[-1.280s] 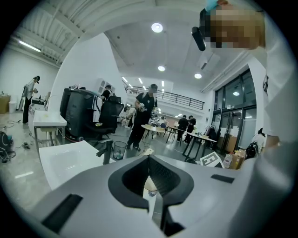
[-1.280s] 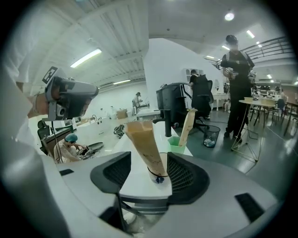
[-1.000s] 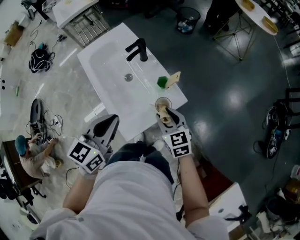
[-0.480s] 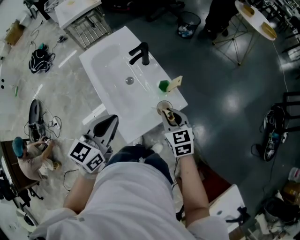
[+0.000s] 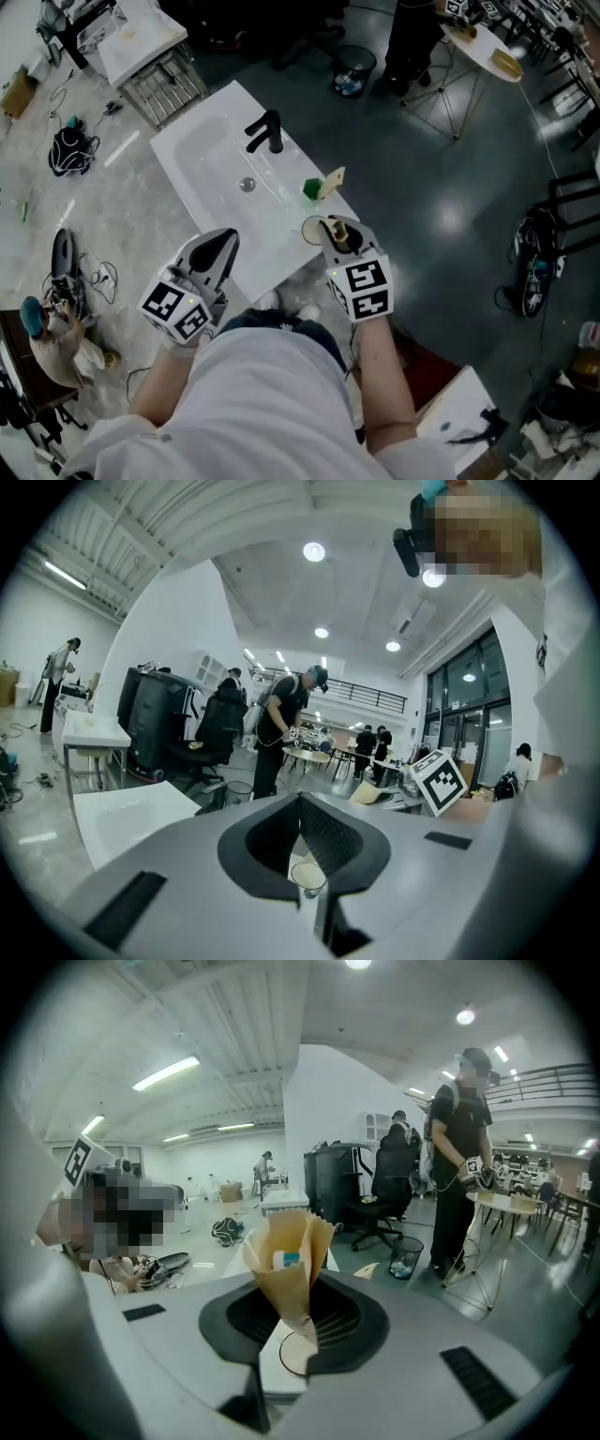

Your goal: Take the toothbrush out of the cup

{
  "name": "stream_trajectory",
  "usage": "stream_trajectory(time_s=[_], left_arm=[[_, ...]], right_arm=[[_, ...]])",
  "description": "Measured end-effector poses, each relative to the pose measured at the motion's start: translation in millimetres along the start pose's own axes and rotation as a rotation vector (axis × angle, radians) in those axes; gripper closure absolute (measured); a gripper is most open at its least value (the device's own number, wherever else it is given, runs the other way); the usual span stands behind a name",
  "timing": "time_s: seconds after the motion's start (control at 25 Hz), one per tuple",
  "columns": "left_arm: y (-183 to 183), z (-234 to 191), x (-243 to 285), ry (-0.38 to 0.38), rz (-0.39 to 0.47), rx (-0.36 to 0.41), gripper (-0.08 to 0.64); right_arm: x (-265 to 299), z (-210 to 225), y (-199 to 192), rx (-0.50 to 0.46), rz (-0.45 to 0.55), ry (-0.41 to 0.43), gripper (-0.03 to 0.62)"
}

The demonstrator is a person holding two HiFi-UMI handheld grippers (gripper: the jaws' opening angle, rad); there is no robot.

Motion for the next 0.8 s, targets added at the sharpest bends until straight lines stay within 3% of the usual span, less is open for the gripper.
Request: stream_trajectory(time_s=[0.44, 0.8], left_arm=[[30, 17, 22, -0.086, 0.042, 0.045, 0.543], [28, 39, 35, -0.103, 0.029, 0.059, 0.543]], right_arm=[[-68, -6, 54, -0.004, 0.084, -0.068, 0.525], [-89, 6, 42, 0.042, 0.11, -0.091, 0.526]])
Point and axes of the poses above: the fingertips, and each gripper's own axes: x forward along the fingers, z to its right, y out of its top, the point moved 9 cm from there along -x, backward along the fingers, and after that the axes turned 1 degree about y, right-handed, at the moved point
